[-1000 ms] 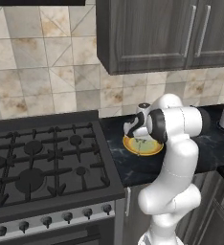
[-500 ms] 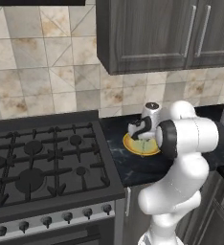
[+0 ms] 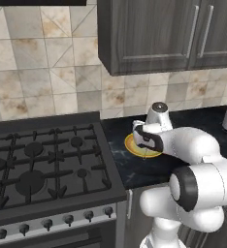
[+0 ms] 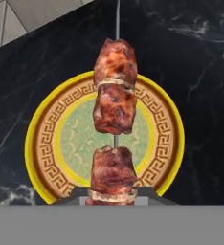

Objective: Place the cold items (banana and garlic) from the fridge in one tupperware on the dining counter. Place the warm items (hot dog and kebab skewer) in the stove area in another tupperware.

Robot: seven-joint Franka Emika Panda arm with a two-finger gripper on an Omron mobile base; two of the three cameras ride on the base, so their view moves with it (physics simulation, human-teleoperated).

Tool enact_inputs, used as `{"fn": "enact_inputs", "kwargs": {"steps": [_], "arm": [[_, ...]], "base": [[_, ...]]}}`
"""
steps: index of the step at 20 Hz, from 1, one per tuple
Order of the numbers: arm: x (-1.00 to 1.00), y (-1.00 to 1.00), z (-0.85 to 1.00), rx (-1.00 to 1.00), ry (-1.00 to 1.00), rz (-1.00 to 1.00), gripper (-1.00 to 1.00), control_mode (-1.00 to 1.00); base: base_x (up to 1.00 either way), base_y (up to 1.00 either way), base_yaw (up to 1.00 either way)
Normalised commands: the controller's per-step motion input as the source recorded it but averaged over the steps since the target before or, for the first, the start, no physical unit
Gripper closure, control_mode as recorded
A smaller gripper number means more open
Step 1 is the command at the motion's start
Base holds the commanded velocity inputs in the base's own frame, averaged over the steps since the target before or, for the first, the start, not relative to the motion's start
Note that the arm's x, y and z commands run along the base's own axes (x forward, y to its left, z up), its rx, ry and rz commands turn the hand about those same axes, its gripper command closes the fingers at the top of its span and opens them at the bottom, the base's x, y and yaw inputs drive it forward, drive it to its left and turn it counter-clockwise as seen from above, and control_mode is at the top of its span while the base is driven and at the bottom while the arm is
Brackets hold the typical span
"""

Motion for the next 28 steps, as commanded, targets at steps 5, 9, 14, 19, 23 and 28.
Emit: {"fn": "enact_inputs", "kwargs": {"steps": [5,9,14,19,23,28], "arm": [[-0.45,0.24,0.69,0.01,0.0,-0.26,1.0,-1.0],[-0.53,0.19,0.64,0.03,0.0,-0.27,1.0,-1.0],[-0.77,0.04,0.37,0.11,0.0,-0.28,1.0,-1.0],[-0.8,-0.04,0.29,0.13,-0.02,-0.19,1.0,-1.0],[-0.46,0.0,0.27,0.05,-0.02,-0.16,1.0,-1.0],[-0.29,0.0,0.03,0.0,-0.15,-0.05,1.0,-1.0]], "base": [[0.0,0.0,0.0],[0.0,0.0,0.0],[0.0,0.0,0.0],[0.0,0.0,0.0],[0.0,0.0,0.0],[0.0,0.0,0.0]]}}
